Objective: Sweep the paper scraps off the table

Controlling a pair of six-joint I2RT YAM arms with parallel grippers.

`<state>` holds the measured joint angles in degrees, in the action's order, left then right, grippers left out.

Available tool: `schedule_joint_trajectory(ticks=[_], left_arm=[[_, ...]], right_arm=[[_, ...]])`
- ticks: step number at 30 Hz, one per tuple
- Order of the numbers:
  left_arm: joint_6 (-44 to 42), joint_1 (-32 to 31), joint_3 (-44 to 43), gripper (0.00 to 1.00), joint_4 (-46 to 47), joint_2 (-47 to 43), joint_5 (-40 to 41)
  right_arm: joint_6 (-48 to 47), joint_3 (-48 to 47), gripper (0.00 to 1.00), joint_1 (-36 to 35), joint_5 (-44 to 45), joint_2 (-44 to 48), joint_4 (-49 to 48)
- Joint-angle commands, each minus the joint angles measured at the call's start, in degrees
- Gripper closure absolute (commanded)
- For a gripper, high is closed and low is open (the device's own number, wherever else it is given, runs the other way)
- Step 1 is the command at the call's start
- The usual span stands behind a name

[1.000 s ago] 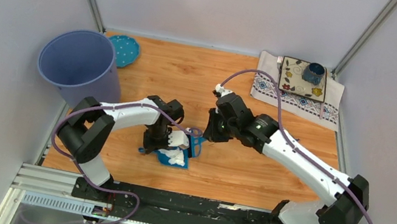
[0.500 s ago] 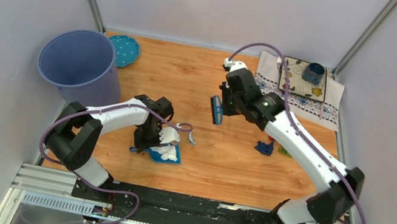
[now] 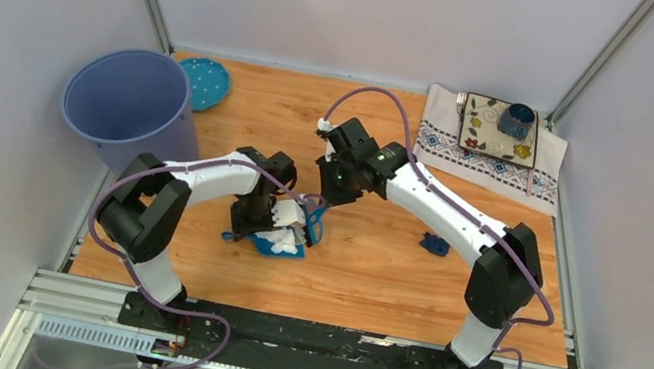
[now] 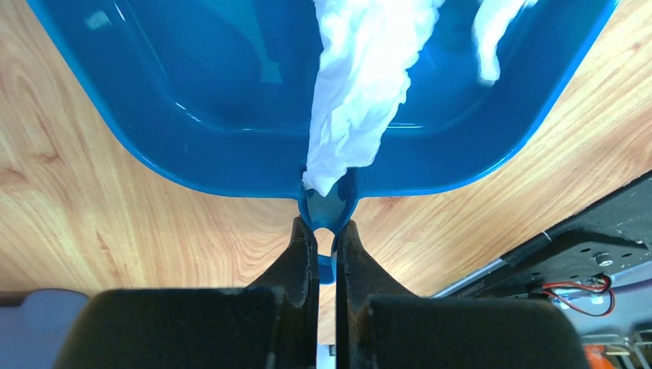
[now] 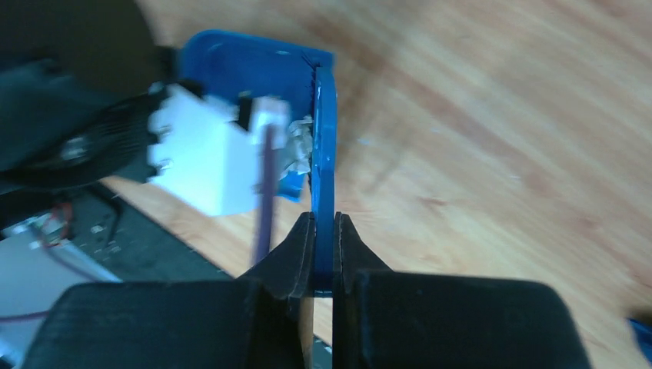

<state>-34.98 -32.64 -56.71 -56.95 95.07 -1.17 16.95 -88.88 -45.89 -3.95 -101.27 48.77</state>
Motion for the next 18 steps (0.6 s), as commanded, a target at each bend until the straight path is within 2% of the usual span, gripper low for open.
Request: schedule_joint_trajectory(ticks=[1,5,8,13,18], left_arm=[[0.9,-0.1,-2.6,1.00,0.2,1.8,-1.6],[0.8,0.0,-2.8,1.00,0.6,2.1,-2.6],[1.1,0.1,-3.0,1.00,0.9,1.0,-5.9],[1.5,1.7,-2.9,1.00,1.6,-3.2,-14.8],[3.4,2.2,-3.9,1.00,1.7,-6.6,-18.3]], right_arm=[[8.7,-1.6,1.00,-2.9,-9.9,2.8,-6.7],[12.4,3.9,1.00,-4.2,-11.0,9.2,-15.2],[11.6,3.8,1.00,-4.1,-9.2,10.4,-11.3],[8.4,1.7,1.00,-4.2,3.2,16.2,-4.8],[6.0,-0.9,1.00,-4.1,16.7,23.7,-0.3]])
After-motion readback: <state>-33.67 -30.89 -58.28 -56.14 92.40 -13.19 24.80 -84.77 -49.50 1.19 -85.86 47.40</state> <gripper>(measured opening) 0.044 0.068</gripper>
